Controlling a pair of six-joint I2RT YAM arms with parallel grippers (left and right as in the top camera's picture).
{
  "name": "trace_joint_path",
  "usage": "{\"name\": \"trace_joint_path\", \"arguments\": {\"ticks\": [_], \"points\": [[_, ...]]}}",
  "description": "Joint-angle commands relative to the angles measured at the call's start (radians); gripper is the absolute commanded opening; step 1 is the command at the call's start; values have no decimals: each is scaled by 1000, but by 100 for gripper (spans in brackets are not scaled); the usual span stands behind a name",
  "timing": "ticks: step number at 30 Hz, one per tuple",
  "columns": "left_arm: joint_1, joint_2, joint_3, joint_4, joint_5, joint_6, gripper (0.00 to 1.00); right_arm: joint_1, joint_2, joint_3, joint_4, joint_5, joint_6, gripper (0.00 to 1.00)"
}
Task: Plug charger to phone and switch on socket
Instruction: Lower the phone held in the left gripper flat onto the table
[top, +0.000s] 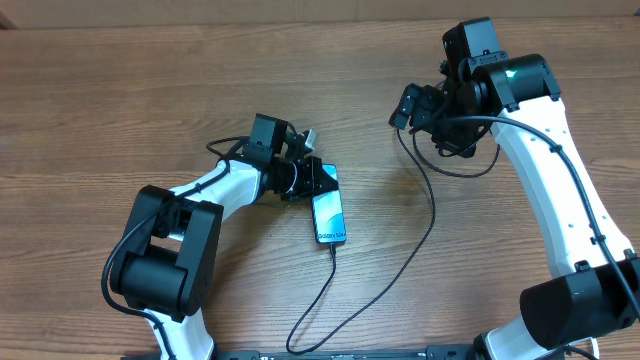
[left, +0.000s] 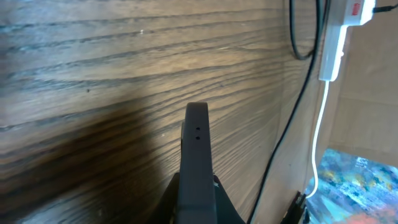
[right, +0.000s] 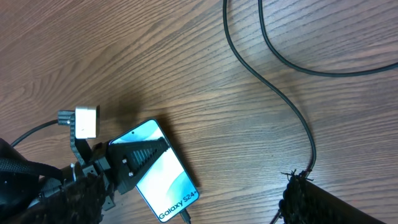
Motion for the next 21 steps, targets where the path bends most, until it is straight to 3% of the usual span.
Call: {"name": "trace_joint_path", "arguments": {"ticks": [1,21], "points": [[-9,-8,6,-10,0,23,4,5,-18,12,2,10,-5,92],[-14,-7,6,-74,-8,39,4,5,-18,12,2,10,-5,92]]}}
